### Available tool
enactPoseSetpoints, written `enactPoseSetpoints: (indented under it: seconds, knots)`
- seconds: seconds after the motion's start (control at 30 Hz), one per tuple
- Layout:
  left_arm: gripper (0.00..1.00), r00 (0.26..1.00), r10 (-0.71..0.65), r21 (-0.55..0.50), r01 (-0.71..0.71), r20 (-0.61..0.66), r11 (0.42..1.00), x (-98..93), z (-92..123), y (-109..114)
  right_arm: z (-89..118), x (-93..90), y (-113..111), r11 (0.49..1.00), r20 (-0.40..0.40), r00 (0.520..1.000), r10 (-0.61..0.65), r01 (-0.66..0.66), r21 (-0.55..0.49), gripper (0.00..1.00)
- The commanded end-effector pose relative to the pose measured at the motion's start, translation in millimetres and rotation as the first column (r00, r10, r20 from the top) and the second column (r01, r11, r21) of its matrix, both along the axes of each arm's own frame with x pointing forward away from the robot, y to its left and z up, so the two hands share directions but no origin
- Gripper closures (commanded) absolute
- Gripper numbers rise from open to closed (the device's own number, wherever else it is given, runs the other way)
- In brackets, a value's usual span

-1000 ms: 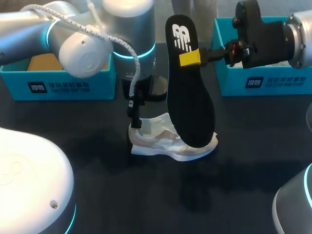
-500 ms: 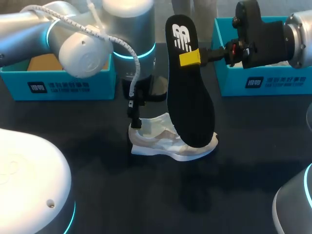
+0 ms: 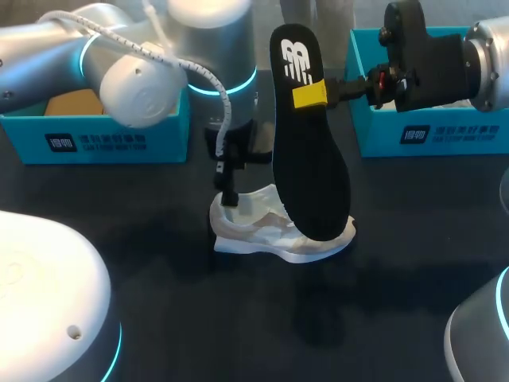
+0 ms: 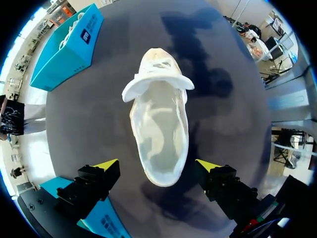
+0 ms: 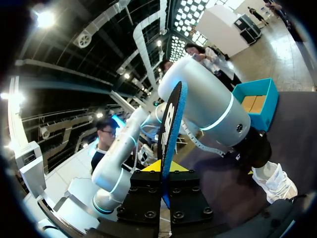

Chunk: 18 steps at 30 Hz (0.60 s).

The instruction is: Take the shoe out of the shoebox, open the shoe tongue, remove and reinsert the insole, then place the shoe into the shoebox

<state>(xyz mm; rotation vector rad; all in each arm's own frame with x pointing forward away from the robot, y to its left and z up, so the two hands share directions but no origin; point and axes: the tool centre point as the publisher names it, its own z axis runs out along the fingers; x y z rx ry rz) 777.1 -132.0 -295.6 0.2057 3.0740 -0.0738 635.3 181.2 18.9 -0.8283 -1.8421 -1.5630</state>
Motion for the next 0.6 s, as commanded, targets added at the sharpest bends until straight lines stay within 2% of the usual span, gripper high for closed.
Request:
enactPoseSetpoints:
  seconds: [0.03, 0.6]
  knots:
    - [0.00, 1.000, 0.003, 0.004, -0.003, -0.005, 1.000, 10.0, -9.0, -16.1, -0.7, 1.4, 2.9, 1.000, -0.001, 1.000, 0.001, -0.001, -0.002, 1.00]
    - [0.00, 0.999, 0.005, -0.004, -0.005, -0.038, 1.000, 37.0, -43.1, -55.5, -0.7, 1.4, 2.9, 1.000, -0.001, 1.000, 0.001, -0.001, -0.002, 1.00]
